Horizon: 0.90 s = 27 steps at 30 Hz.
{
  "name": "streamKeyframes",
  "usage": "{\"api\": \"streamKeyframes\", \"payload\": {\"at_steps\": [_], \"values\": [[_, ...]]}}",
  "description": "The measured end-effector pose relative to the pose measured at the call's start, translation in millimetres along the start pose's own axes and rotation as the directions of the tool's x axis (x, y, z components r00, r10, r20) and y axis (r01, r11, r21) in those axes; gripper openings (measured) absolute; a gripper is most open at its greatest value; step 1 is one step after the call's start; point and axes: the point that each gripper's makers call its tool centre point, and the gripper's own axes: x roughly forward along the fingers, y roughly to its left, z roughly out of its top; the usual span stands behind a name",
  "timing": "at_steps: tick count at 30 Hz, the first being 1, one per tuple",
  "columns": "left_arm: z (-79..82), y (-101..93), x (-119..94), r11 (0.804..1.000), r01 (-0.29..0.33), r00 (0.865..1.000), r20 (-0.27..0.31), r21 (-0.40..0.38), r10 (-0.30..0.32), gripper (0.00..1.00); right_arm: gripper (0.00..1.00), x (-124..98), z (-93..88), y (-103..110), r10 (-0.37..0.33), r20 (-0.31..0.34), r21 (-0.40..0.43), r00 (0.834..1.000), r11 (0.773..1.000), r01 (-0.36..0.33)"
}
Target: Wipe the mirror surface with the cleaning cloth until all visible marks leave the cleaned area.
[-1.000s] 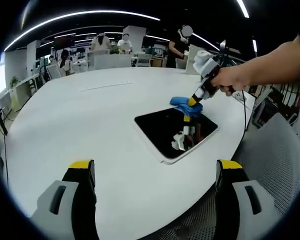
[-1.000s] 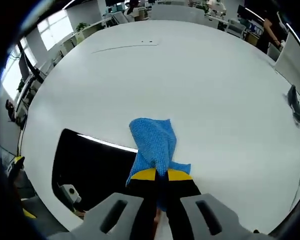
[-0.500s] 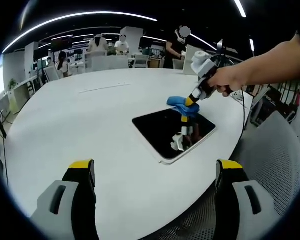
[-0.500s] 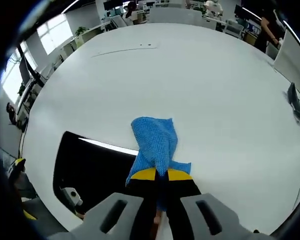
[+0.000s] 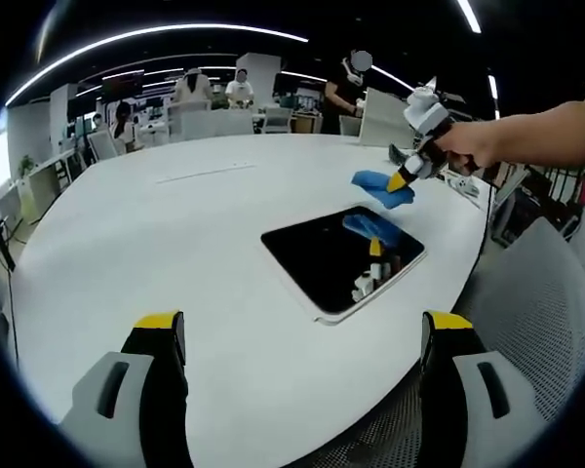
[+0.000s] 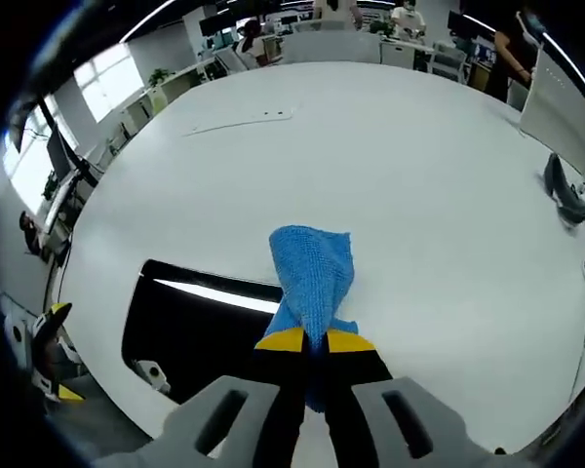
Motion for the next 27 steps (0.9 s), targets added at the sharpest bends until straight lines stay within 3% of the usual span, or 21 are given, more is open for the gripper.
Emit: {"api": "streamKeyframes", "payload": {"at_steps": [8, 23, 27], "values": [[1.7, 3.6, -2, 1.000, -0.015, 1.000, 0.015, -0.020, 0.016, 0.99, 0.00, -18, -17.7, -20, -0.015, -0.014, 0.016, 1.000, 1.000, 0.015], [-0.4, 8.4, -5, 0.999, -0.044, 0.999, 0.009, -0.016, 0.044, 0.99, 0.01, 25, -69.6, -19, -0.037, -0.118, 0.026, 0.992, 0.999, 0.040], [-0.4, 11.2, -7, 0.998, -0.058, 0.998, 0.013, -0.032, 0.059, 0.99, 0.01, 21, -66.1, -21, -0.038, -0.107, 0.009, 0.994, 0.999, 0.039]]}}
